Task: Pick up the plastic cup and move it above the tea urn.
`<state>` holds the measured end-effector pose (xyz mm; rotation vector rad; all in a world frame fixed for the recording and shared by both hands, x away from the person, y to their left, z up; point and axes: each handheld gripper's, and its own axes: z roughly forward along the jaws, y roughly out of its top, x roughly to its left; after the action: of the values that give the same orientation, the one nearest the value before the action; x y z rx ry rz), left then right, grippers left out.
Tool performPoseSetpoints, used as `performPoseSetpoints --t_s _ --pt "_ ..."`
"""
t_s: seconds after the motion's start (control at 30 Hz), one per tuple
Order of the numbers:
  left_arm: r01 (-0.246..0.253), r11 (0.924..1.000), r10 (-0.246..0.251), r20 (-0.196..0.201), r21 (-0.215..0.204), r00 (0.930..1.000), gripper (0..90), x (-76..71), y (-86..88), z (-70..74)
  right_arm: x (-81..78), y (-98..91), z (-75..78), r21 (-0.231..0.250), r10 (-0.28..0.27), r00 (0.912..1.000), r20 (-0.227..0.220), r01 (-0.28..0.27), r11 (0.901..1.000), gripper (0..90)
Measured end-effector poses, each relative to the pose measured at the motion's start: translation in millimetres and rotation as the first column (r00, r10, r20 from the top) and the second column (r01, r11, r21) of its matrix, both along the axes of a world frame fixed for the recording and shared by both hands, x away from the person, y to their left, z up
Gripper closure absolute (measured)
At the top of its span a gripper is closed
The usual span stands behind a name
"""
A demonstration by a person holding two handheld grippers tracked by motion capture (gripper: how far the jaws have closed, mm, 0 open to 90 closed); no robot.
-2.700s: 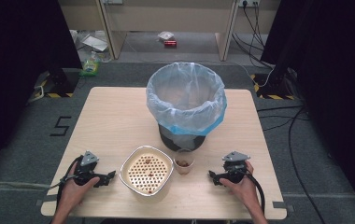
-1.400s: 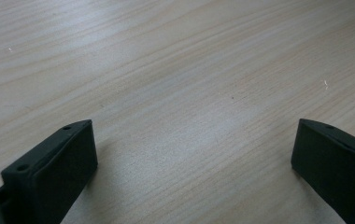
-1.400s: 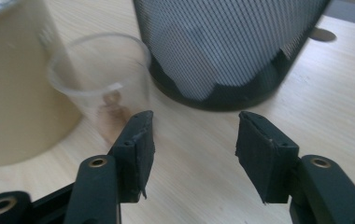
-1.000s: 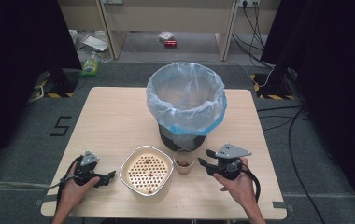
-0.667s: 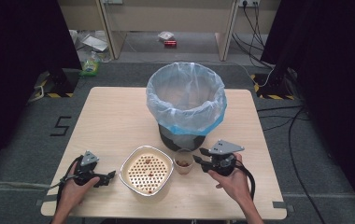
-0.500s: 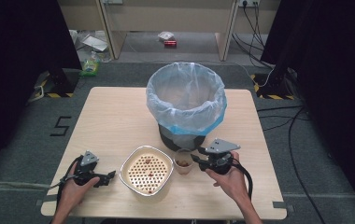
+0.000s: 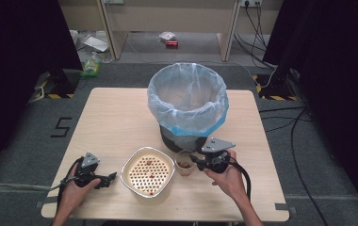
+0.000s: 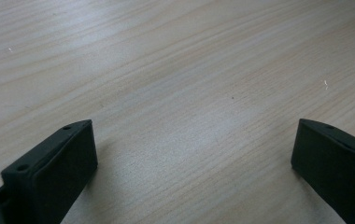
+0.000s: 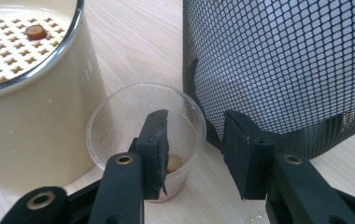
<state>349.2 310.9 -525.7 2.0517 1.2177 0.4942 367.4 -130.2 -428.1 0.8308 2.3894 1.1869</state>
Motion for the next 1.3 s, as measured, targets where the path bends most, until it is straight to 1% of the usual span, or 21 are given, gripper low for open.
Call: performPoseSetpoints --t_s 0.17,0.2,0.37,0.47,0.5,0.53,0.57,0.6,0.67,0.7,0.73,0.77,0.8,0.87,0.93,0.97,1.07,1.17,1.2,1.27,1.3 --pt "0.000 1.0000 0.000 0.000 0.000 1.0000 0.0 0.0 0.0 0.0 3.1 4.4 -1.4 -0.011 0.014 0.9999 -0.003 -0.014 0.9998 61.9" --pt "0.000 1.0000 0.000 0.000 0.000 1.0000 0.0 0.0 0.0 0.0 4.5 7.0 -1.3 -0.021 0.016 0.9999 0.001 -0.016 0.9996 62.1" --pt "0.000 1.0000 0.000 0.000 0.000 1.0000 0.0 0.0 0.0 0.0 8.8 10.6 -1.2 -0.029 0.022 0.9997 -0.004 -0.022 0.9993 63.0" --pt "0.000 1.0000 0.000 0.000 0.000 1.0000 0.0 0.0 0.0 0.0 12.3 12.2 -3.5 -0.035 0.022 0.9997 -0.013 -0.023 0.9991 63.7" --pt "0.000 1.0000 0.000 0.000 0.000 1.0000 0.0 0.0 0.0 0.0 14.3 12.8 -6.4 -0.048 0.021 0.9995 -0.022 -0.022 0.9986 64.4" --pt "0.000 1.0000 0.000 0.000 0.000 1.0000 0.0 0.0 0.0 0.0 14.3 12.8 -6.4 -0.048 0.021 0.9995 -0.022 -0.022 0.9986 64.4" --pt "0.000 1.0000 0.000 0.000 0.000 1.0000 0.0 0.0 0.0 0.0 15.3 12.4 -9.3 -0.056 0.021 0.9990 -0.038 -0.024 0.9981 67.0" --pt "0.000 1.0000 0.000 0.000 0.000 1.0000 0.0 0.0 0.0 0.0 15.3 12.4 -9.3 -0.056 0.021 0.9990 -0.038 -0.024 0.9981 67.0" --pt "0.000 1.0000 0.000 0.000 0.000 1.0000 0.0 0.0 0.0 0.0 15.0 10.8 -13.8 -0.081 0.029 0.9983 -0.051 -0.033 0.9962 72.3" --pt "0.000 1.0000 0.000 0.000 0.000 1.0000 0.0 0.0 0.0 0.0 15.0 10.8 -13.8 -0.081 0.029 0.9983 -0.051 -0.033 0.9962 72.3" --pt "0.000 1.0000 0.000 0.000 0.000 1.0000 0.0 0.0 0.0 0.0 13.4 9.6 -15.7 -0.093 0.041 0.9980 -0.048 -0.045 0.9947 75.9" --pt "0.000 1.0000 0.000 0.000 0.000 1.0000 0.0 0.0 0.0 0.0 13.4 9.6 -15.7 -0.093 0.041 0.9980 -0.048 -0.045 0.9947 75.9" --pt "0.000 1.0000 0.000 0.000 0.000 1.0000 0.0 0.0 0.0 0.0 10.5 8.6 -16.2 -0.103 0.058 0.9974 -0.042 -0.062 0.9927 78.9" --pt "0.000 1.0000 0.000 0.000 0.000 1.0000 0.0 0.0 0.0 0.0 8.5 8.0 -16.3 -0.109 0.067 0.9970 -0.040 -0.071 0.9915 79.9" --pt "0.000 1.0000 0.000 0.000 0.000 1.0000 0.0 0.0 0.0 0.0 1.3 6.3 -17.6 -0.119 0.081 0.9959 -0.041 -0.085 0.9892 80.5" --pt "0.000 1.0000 0.000 0.000 0.000 1.0000 0.0 0.0 0.0 0.0 -0.5 5.5 -18.5 -0.117 0.089 0.9952 -0.041 -0.094 0.9887 80.5" --pt "0.000 1.0000 0.000 0.000 0.000 1.0000 0.0 0.0 0.0 0.0 -4.1 4.0 -19.4 -0.115 0.093 0.9943 -0.052 -0.098 0.9885 80.5" --pt "0.000 1.0000 0.000 0.000 0.000 1.0000 0.0 0.0 0.0 0.0 -6.8 2.2 -18.5 -0.109 0.110 0.9928 -0.048 -0.114 0.9875 81.8" --pt "0.000 1.0000 0.000 0.000 0.000 1.0000 0.0 0.0 0.0 0.0 -8.0 1.5 -18.1 -0.107 0.121 0.9919 -0.038 -0.125 0.9865 82.8" --pt "0.000 1.0000 0.000 0.000 0.000 1.0000 0.0 0.0 0.0 0.0 -9.6 1.0 -16.7 -0.089 0.129 0.9911 -0.034 -0.132 0.9873 84.7" --pt "0.000 1.0000 0.000 0.000 0.000 1.0000 0.0 0.0 0.0 0.0 -9.6 1.0 -16.7 -0.089 0.129 0.9911 -0.034 -0.132 0.9873 84.7"
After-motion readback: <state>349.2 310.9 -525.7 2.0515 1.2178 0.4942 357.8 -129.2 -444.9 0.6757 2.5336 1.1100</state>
